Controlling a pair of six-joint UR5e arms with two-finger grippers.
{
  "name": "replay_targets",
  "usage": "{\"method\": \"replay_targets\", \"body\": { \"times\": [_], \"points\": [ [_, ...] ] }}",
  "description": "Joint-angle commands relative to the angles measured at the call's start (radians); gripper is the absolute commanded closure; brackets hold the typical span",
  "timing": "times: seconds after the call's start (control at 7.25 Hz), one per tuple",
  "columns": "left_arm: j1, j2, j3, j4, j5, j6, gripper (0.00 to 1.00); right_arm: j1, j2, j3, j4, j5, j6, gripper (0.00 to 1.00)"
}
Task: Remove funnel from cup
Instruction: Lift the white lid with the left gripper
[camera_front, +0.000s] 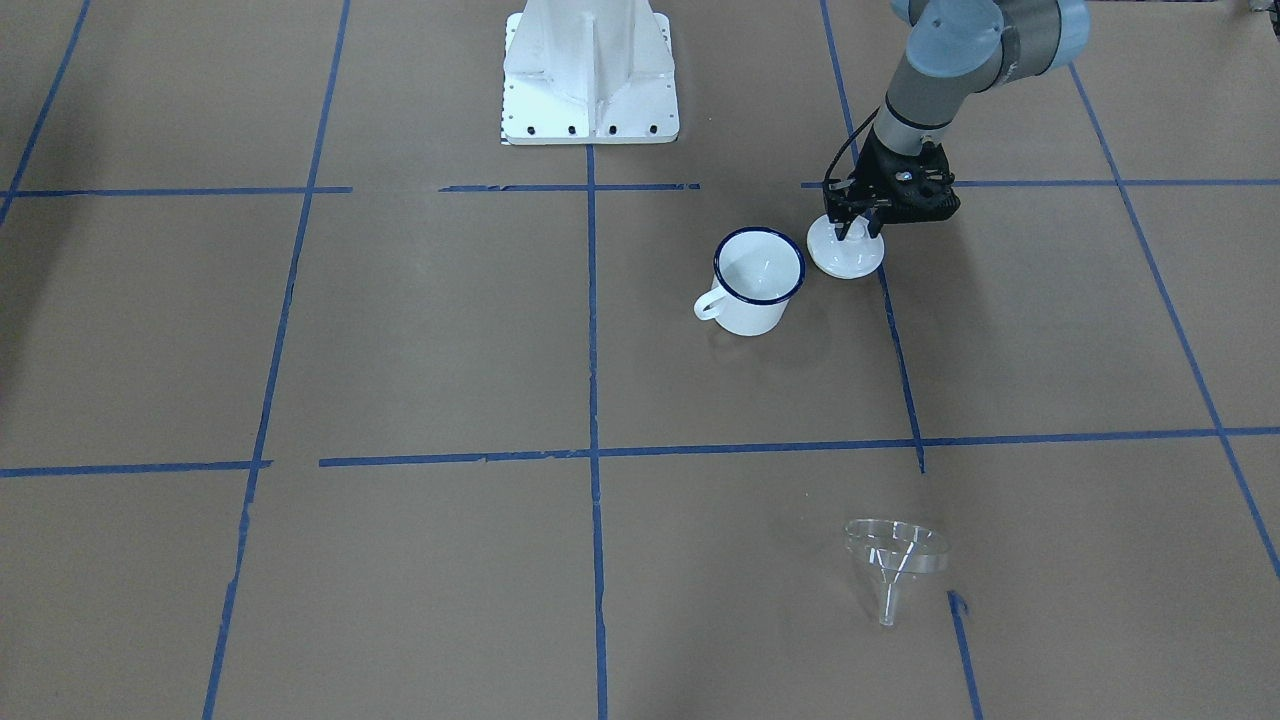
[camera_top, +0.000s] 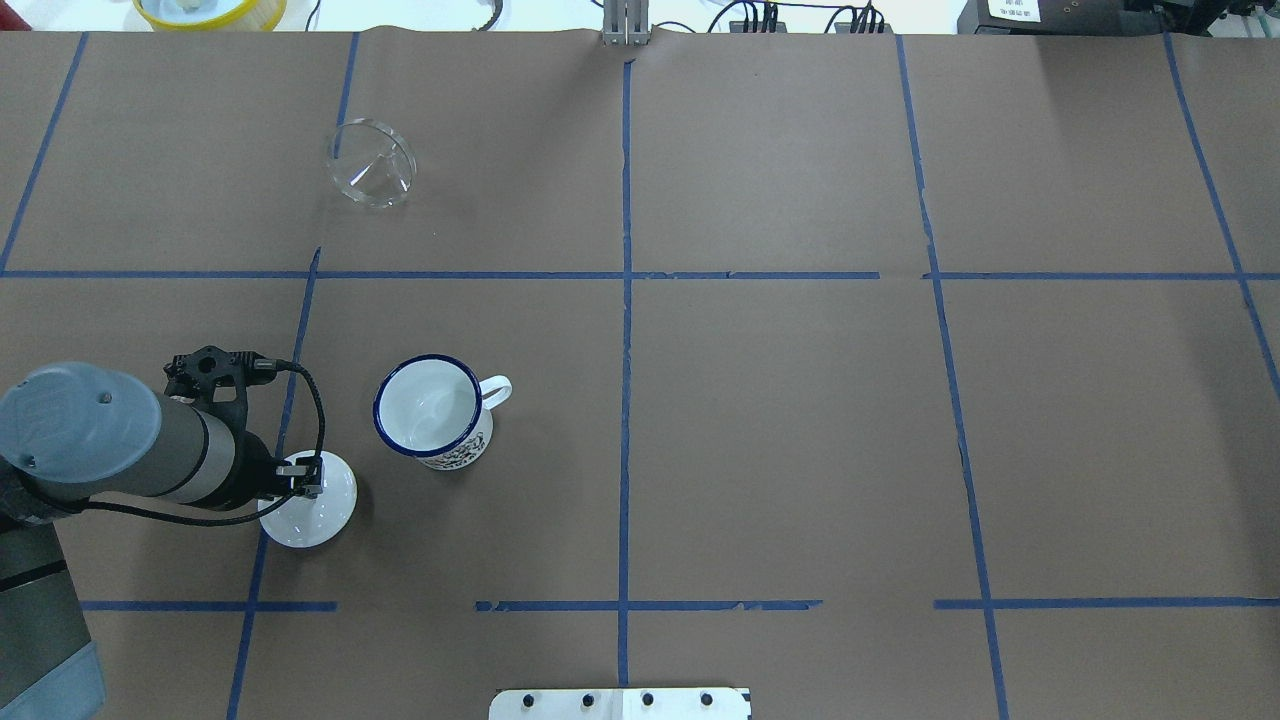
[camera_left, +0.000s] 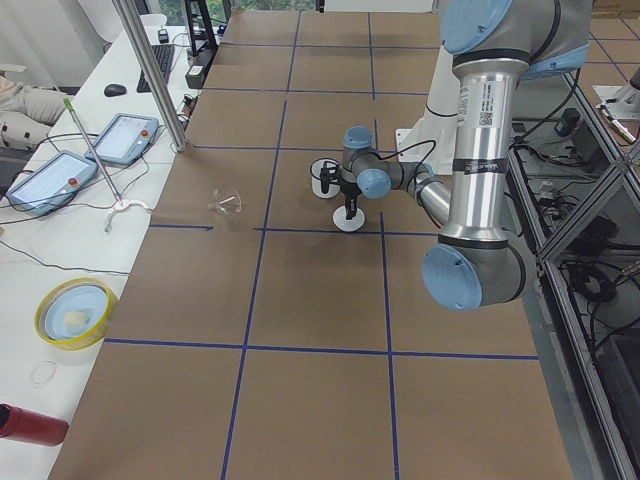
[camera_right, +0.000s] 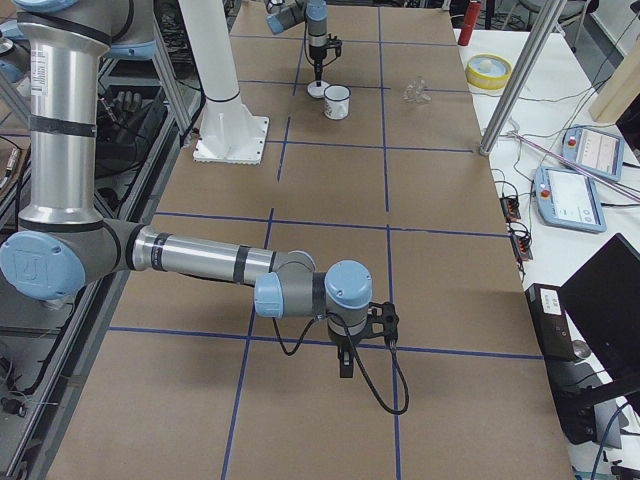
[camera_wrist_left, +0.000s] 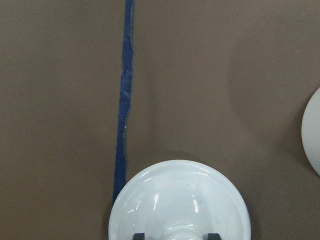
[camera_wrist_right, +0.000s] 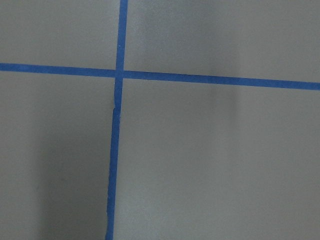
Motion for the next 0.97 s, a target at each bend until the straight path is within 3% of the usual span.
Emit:
{"method": "replay_targets", "body": {
  "times": [0.0,0.41,0.55,0.69,0.83],
  "points": [
    [0.002,-0.001,0.002,0.000,-0.001,0.000,0.51,0.000,0.000,0.000,0.000,0.000,0.000,0.00],
    [0.002,-0.002,0.002,0.000,-0.002,-0.002,0.52,0.000,0.000,0.000,0.000,0.000,0.000,0.00],
    [0.002,-0.002,0.002,0.000,-0.002,-0.003,0.67,0.000,0.000,0.000,0.000,0.000,0.000,0.00],
    [0.002,-0.002,-0.006,0.000,-0.002,-0.006,1.00,0.000,0.000,0.000,0.000,0.000,0.000,0.00],
    [-0.015,-0.001,-0.020,0.002,-0.003,-0.005,1.00,0.000,0.000,0.000,0.000,0.000,0.000,0.00]
  ]
}}
